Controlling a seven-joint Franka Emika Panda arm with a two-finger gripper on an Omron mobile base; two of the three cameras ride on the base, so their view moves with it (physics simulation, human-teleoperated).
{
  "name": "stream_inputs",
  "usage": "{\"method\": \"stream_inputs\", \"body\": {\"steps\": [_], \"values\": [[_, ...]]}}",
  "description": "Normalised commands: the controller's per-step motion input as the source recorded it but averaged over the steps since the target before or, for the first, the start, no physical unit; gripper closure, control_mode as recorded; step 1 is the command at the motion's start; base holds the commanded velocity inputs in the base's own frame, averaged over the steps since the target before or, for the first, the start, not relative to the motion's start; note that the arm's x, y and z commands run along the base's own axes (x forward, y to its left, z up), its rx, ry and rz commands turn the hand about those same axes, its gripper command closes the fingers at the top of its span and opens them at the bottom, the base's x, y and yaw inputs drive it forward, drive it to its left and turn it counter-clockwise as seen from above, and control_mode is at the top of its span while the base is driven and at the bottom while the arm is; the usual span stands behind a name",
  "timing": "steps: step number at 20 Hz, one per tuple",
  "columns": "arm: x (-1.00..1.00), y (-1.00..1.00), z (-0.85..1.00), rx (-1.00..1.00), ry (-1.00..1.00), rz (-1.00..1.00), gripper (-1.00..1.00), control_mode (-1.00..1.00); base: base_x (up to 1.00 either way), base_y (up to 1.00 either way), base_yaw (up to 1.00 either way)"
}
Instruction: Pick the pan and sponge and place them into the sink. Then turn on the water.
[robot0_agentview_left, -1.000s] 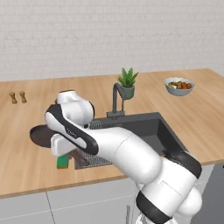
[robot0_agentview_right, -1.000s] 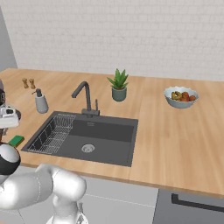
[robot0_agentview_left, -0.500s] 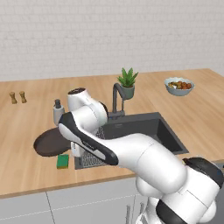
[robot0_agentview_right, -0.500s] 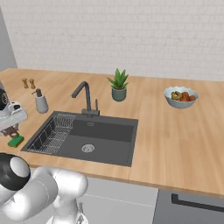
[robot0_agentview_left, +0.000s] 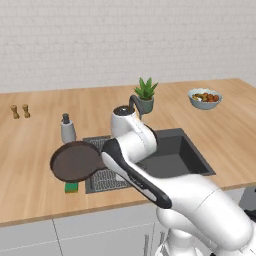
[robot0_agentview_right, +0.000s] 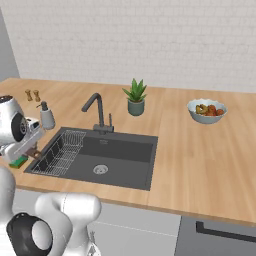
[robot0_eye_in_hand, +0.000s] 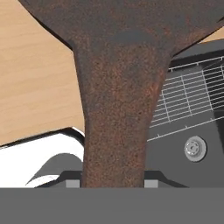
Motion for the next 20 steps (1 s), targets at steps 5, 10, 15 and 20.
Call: {"method": "stream_inputs", "body": {"steps": [5, 10, 15, 20], "values": [[0.22, -0.64, 0.0, 0.0, 0.0, 0.24, 1.0, -1.0, 0.0, 0.0, 0.0], [0.18, -0.56, 0.0, 0.0, 0.0, 0.15, 1.0, -1.0, 0.0, 0.0, 0.0], [0.1, -0.59, 0.0, 0.01, 0.0, 0.06, 1.0, -1.0, 0.0, 0.0, 0.0], [0.28, -0.65, 0.0, 0.02, 0.0, 0.0, 1.0, -1.0, 0.0, 0.0, 0.0]]}}
